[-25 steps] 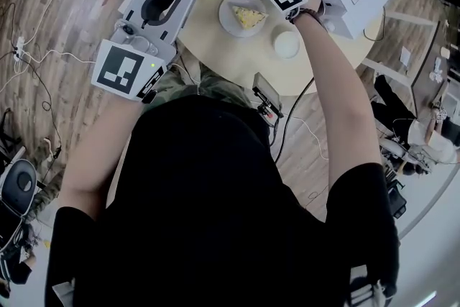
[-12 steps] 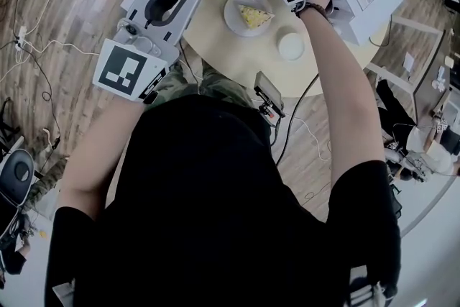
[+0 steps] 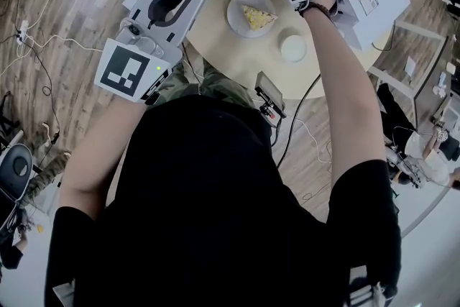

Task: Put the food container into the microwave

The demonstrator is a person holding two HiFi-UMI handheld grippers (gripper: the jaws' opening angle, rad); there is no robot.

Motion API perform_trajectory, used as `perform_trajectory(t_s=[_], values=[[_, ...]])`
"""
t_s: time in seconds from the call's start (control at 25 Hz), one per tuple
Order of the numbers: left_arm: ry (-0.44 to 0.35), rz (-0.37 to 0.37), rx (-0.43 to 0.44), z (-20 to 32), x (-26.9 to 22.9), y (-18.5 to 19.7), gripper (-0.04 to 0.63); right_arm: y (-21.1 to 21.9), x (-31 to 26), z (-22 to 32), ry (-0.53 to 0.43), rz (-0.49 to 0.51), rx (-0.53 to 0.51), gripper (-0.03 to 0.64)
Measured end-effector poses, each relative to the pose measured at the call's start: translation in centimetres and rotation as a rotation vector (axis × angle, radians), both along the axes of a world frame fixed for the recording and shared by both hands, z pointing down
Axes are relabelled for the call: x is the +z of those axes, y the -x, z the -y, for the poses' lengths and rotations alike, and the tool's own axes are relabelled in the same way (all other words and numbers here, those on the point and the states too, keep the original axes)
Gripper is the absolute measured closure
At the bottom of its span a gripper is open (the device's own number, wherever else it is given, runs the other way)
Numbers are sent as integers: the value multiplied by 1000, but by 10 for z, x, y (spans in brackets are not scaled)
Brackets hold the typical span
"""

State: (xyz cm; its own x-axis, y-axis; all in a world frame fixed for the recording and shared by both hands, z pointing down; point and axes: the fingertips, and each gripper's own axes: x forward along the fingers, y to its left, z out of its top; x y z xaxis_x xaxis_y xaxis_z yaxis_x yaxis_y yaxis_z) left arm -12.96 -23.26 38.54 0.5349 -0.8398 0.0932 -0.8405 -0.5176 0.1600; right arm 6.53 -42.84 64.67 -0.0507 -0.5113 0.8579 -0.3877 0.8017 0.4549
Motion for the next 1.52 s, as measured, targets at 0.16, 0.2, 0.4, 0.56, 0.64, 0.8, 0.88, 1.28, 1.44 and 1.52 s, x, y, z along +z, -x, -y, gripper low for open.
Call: perform_trajectory(t_s=[0.16,0.2,0.4,0.56,0.64,0.8,0.88,1.28,1.44,1.52], values=[[10,4,1,-1,3,-2,577,-5,1,5,-23,-16,11,560],[15,5,2,-1,4,-2,577,-6,1,6,-30,-17,7,555],[19,4,0,-2,5,-3,577,-2,-1,8,-56,-11,-3,535],[11,9,5,-3,2,-3,577,1,-9,8,-93,-4,-16,518],[12,6,7,-4,1,-3,577,5,-17,5,-120,10,-27,515],[-4,2,17,-3,-4,-5,577,14,-39,-12,-178,41,-63,517],[-13,-4,27,-1,-7,-8,577,19,-51,-28,-200,58,-84,524],[-86,-41,153,2,-34,-36,577,50,-135,-136,-304,270,-102,604],[-117,-51,201,0,-47,-49,577,56,-177,-167,-381,376,-62,604],[-136,-55,225,0,-53,-56,577,55,-195,-176,-421,428,-17,604]])
